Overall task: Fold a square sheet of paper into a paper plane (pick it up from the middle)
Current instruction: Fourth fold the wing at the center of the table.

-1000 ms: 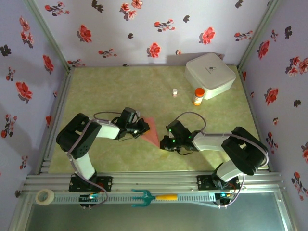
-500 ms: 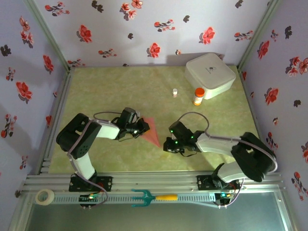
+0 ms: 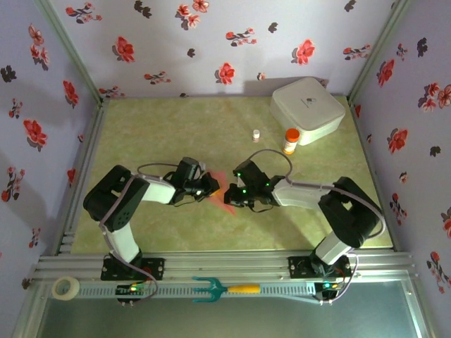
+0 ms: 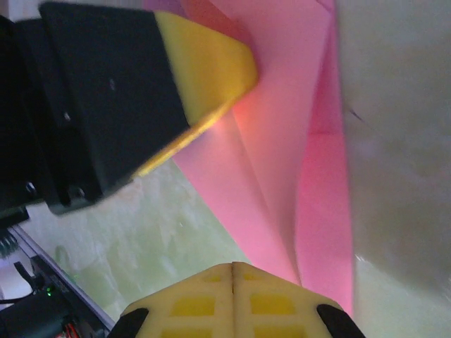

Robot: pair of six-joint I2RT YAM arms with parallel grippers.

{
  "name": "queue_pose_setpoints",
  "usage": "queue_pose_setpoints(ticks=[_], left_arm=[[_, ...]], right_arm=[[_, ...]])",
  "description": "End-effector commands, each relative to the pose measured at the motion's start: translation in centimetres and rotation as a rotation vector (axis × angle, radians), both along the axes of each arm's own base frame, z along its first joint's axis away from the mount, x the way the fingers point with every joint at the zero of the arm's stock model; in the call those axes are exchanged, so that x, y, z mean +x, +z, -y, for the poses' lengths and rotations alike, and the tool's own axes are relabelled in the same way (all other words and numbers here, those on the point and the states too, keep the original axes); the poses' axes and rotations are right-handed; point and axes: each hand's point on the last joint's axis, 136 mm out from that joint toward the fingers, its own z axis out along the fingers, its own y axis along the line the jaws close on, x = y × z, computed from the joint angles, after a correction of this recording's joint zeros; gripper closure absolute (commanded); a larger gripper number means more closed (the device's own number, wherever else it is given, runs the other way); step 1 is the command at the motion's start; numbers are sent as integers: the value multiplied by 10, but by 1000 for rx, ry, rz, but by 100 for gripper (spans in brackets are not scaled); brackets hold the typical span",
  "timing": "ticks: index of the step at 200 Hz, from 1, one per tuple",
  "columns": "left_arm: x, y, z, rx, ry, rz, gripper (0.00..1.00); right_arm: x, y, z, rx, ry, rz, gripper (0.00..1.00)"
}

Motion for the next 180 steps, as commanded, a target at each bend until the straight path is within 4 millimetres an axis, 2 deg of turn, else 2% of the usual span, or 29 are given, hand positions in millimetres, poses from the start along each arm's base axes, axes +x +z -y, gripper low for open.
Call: queue_pose_setpoints(ticks=[1, 33, 53, 113, 147, 180], left_arm=[[-13, -27, -10, 69, 2, -64, 100], [-13, -28, -11, 71, 4, -66, 100], [-13, -27, -10, 69, 1, -65, 100], [-13, -28, -13, 79, 3, -69, 100], [-13, -31, -17, 88, 11, -73, 100], [-13, -33, -19, 94, 15, -80, 100]], right_arm=[[9, 8, -17, 30, 42, 21, 95], [11, -13, -21, 0, 52, -17, 95], [10, -29, -10, -47, 25, -28, 95], [-14, -56, 7, -27, -2, -97, 95], [-22, -59, 16, -38, -6, -103, 94], [-27, -52, 19, -21, 12, -93, 93]])
